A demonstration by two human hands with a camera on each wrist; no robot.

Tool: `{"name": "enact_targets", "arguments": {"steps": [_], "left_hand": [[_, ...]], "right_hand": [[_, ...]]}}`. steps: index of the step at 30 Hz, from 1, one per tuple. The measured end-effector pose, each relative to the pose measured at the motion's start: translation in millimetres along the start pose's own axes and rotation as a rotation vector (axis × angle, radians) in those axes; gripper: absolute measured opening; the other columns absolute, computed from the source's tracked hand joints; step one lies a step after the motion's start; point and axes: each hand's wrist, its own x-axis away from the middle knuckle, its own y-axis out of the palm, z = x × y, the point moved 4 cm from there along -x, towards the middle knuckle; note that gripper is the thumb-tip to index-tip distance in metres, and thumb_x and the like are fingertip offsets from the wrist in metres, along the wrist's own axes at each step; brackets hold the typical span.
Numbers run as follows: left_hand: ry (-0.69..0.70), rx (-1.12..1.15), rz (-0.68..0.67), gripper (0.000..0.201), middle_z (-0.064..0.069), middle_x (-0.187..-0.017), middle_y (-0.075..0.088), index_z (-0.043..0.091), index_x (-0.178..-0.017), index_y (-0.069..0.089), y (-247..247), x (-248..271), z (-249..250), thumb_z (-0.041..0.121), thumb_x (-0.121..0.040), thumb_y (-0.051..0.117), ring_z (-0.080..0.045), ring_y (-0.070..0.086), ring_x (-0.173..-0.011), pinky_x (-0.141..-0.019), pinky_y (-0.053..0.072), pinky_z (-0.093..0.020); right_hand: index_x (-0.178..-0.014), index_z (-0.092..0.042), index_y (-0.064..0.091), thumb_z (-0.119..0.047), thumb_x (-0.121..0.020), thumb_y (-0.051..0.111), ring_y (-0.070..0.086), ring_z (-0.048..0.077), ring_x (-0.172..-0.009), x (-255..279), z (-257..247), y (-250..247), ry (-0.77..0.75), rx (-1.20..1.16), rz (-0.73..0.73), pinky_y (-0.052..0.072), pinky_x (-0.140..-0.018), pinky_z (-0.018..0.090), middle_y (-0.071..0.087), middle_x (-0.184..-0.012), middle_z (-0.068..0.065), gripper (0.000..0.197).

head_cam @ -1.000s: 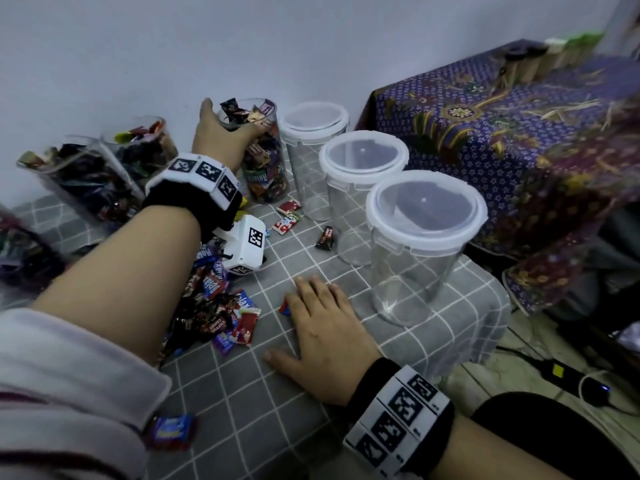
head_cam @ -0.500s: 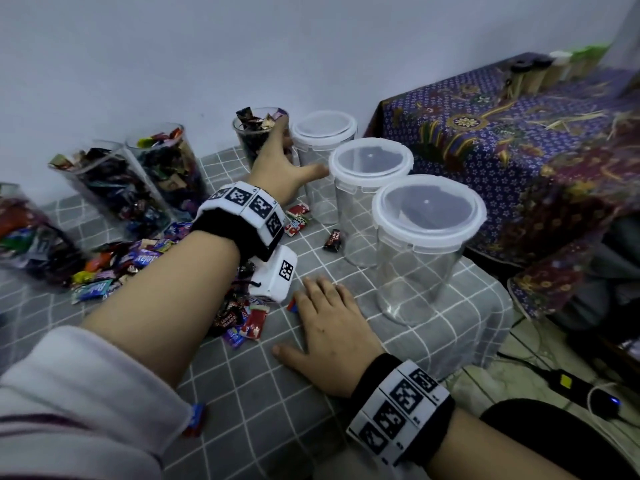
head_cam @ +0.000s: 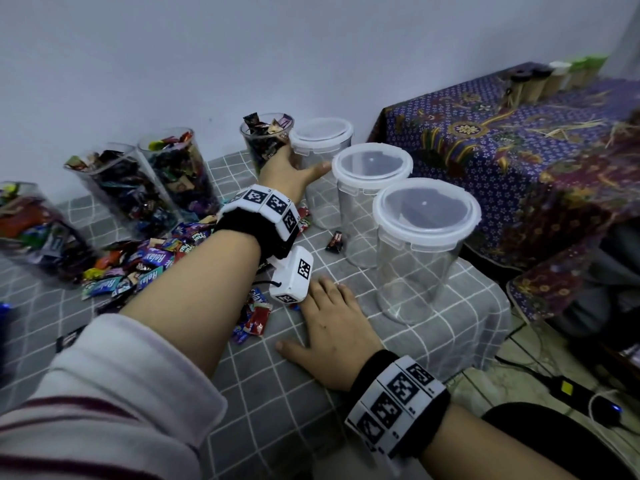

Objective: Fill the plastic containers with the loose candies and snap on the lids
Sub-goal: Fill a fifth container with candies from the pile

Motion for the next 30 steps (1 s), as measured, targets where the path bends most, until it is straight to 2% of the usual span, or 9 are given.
{"name": "enact_targets", "arguments": {"steps": [3,9,12,14,17,19,22,25,30], "left_hand": [[-0.031,0.052,0.029,0.066,-0.005,-0.124,0.061,0.011,-0.127,0.052,-6,6,-5,0.037,-0.072,0.078,-0.019,0.057,-0.112,-0.100,0.045,-0.036],[-0.086,0.205,0.025,0.078,-0.007,-0.128,0.057,0.011,-0.129,0.042,-15,18,-12,0.029,-0.066,0.084,-0.020,0.057,-0.114,-0.100,0.046,-0.044],[-0.097,0.227,0.025,0.086,-0.003,-0.122,0.062,0.021,-0.122,0.046,-22,22,-16,0.048,-0.049,0.084,-0.018,0.061,-0.108,-0.093,0.051,-0.048],[-0.093,0.236,0.009,0.076,0.001,-0.114,0.066,0.030,-0.112,0.053,-26,25,-16,0.051,-0.045,0.082,-0.018,0.063,-0.104,-0.090,0.052,-0.047],[-0.075,0.258,0.032,0.047,0.005,-0.100,0.068,0.028,-0.105,0.058,-36,34,-13,0.029,-0.066,0.083,-0.017,0.065,-0.098,-0.091,0.052,-0.047],[-0.057,0.260,0.076,0.044,0.003,-0.099,0.067,0.023,-0.109,0.058,-45,40,-12,0.024,-0.071,0.080,-0.019,0.064,-0.099,-0.091,0.052,-0.047],[-0.017,0.292,0.102,0.045,-0.004,-0.102,0.068,0.022,-0.102,0.061,-64,52,-2,0.031,-0.063,0.083,-0.021,0.065,-0.099,-0.083,0.055,-0.047],[0.024,0.308,0.093,0.030,0.004,-0.092,0.068,0.023,-0.094,0.060,-89,68,6,0.016,-0.071,0.079,-0.015,0.066,-0.090,-0.076,0.058,-0.038],[0.073,0.310,0.065,0.033,0.009,-0.087,0.069,0.023,-0.099,0.059,-129,111,13,0.009,-0.074,0.075,0.000,0.067,-0.076,-0.061,0.056,-0.021]], "right_hand": [[-0.151,-0.015,0.007,-0.065,-0.087,0.037,-0.001,0.021,-0.145,0,0,1,0.004,0.006,-0.008,-0.006,-0.117,0.038,0.006,-0.159,0.005,0.087],[-0.151,-0.014,0.011,-0.066,-0.087,0.037,-0.001,0.022,-0.146,0,0,0,0.010,0.023,-0.027,-0.004,-0.118,0.040,0.006,-0.159,0.007,0.086],[-0.150,-0.014,0.012,-0.066,-0.087,0.037,0.000,0.022,-0.146,0,0,0,0.011,0.027,-0.023,-0.004,-0.117,0.039,0.007,-0.159,0.006,0.085],[-0.150,-0.014,0.013,-0.065,-0.087,0.038,0.000,0.021,-0.146,0,0,0,0.011,0.028,-0.022,-0.004,-0.117,0.039,0.007,-0.158,0.006,0.084],[-0.149,-0.015,0.017,-0.065,-0.087,0.038,0.001,0.021,-0.146,0,0,-1,0.009,0.020,-0.015,-0.004,-0.117,0.038,0.008,-0.158,0.006,0.082],[-0.149,-0.016,0.018,-0.065,-0.088,0.038,0.001,0.021,-0.146,0,0,-1,0.011,0.020,-0.018,-0.004,-0.117,0.038,0.008,-0.158,0.006,0.080],[-0.149,-0.017,0.018,-0.064,-0.088,0.037,0.001,0.020,-0.146,1,-1,0,0.013,0.034,-0.018,-0.004,-0.117,0.037,0.008,-0.159,0.005,0.079],[-0.148,-0.017,0.019,-0.064,-0.088,0.037,0.002,0.020,-0.145,0,-1,1,0.013,0.043,-0.006,-0.004,-0.117,0.036,0.009,-0.158,0.005,0.078],[-0.148,-0.018,0.018,-0.064,-0.089,0.035,0.002,0.019,-0.145,0,-1,2,0.003,0.046,-0.008,-0.004,-0.116,0.035,0.008,-0.159,0.004,0.077]]}}
